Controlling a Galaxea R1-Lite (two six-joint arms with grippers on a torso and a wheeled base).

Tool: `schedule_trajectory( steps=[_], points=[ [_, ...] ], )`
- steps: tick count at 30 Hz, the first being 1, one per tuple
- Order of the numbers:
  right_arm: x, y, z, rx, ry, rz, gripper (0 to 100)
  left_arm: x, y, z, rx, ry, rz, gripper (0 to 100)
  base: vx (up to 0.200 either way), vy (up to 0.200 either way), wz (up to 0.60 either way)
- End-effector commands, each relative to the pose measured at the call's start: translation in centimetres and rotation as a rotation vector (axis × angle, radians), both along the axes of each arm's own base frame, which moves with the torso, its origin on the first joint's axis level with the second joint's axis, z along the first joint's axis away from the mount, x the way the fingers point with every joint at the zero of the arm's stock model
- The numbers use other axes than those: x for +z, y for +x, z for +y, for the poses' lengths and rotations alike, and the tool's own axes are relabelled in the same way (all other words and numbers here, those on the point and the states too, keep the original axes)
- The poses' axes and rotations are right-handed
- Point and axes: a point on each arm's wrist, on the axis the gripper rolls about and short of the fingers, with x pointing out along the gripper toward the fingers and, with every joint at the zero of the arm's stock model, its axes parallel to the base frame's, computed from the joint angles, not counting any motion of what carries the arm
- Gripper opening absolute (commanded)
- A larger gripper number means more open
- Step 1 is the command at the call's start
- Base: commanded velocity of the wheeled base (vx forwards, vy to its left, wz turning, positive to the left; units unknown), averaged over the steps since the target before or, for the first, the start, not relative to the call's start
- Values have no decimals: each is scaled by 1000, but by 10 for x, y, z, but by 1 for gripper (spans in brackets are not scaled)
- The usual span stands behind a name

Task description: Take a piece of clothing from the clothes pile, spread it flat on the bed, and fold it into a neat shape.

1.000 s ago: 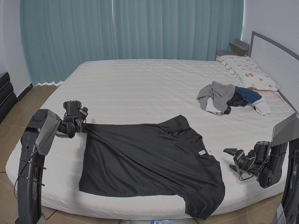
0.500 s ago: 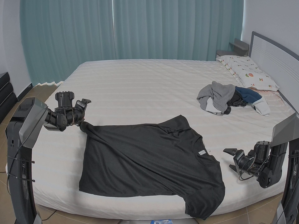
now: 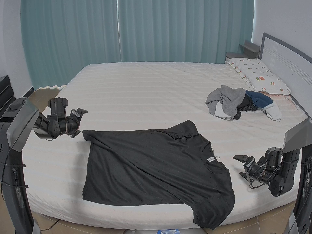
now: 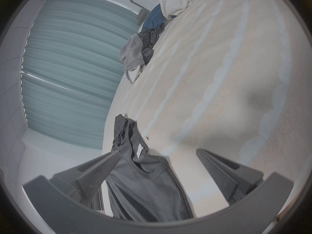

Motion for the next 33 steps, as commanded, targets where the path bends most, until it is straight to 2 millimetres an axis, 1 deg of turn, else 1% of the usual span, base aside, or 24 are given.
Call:
schedule_trajectory(
  steps=[1, 2, 3, 8, 9, 11, 13, 14, 17, 19, 25, 26, 30, 33],
  points=[
    [1, 0, 0, 0, 0, -2, 100, -21, -54, -8, -57, 54, 125, 100, 0, 0, 0],
    [0, 0, 0, 0, 0, -1, 100, -23, -61, -10, -59, 54, 130, 100, 0, 0, 0],
    [1, 0, 0, 0, 0, -2, 100, -27, -76, -12, -70, 53, 125, 100, 0, 0, 0],
    [1, 0, 0, 0, 0, -2, 100, -39, -130, -22, -136, 108, 110, 100, 0, 0, 0],
    [1, 0, 0, 0, 0, -2, 100, -40, -131, -22, -138, 109, 111, 100, 0, 0, 0],
    [1, 0, 0, 0, 0, -2, 100, -47, -154, -32, -179, 132, 128, 100, 0, 0, 0],
    [1, 0, 0, 0, 0, -2, 100, -50, -166, -33, -182, 130, 140, 100, 0, 0, 0],
    [1, 0, 0, 0, 0, -2, 100, -52, -171, -33, -182, 131, 147, 100, 0, 0, 0],
    [1, 0, 0, 0, 0, -2, 100, -59, -185, -34, -187, 132, 183, 100, -200, 0, 0],
    [1, 0, 0, 0, 0, -2, 100, -62, -191, -34, -196, 139, 195, 100, -200, 0, 0],
    [1, 0, 0, 1, -1, -3, 100, -69, -205, -37, -249, 215, 220, 100, 0, 0, 0],
    [1, 0, 0, 1, -1, -3, 100, -69, -205, -37, -249, 215, 220, 100, 0, 0, 0],
    [0, 0, 0, 1, -1, -1, 100, -72, -208, -48, -298, 244, 233, 100, 0, 0, 0],
    [1, 0, 0, 1, -1, -3, 100, -77, -206, -54, -287, 279, 251, 100, 0, 0, 0]
  ],
)
